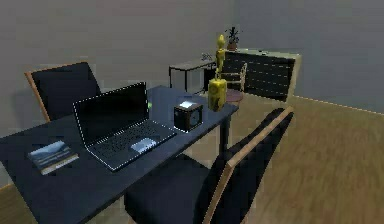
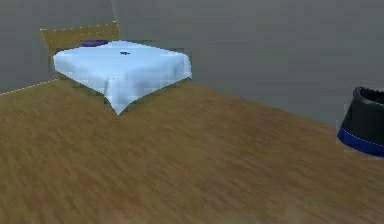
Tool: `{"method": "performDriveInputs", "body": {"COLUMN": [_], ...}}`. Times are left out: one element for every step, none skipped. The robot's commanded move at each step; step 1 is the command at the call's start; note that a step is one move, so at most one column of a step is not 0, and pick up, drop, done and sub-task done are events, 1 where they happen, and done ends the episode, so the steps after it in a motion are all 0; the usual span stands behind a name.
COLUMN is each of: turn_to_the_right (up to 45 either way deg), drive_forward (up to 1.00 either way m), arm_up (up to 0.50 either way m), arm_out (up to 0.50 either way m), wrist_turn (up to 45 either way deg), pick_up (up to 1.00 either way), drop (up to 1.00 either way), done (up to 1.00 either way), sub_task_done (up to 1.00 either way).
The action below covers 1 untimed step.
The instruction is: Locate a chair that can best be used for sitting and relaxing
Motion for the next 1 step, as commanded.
{"method": "performDriveInputs", "body": {"turn_to_the_right": [0.0], "drive_forward": [0.00], "arm_up": [0.00], "arm_out": [0.00], "wrist_turn": [0.0], "pick_up": [0.00], "drop": [0.00], "done": [1.00], "sub_task_done": [0.00]}}
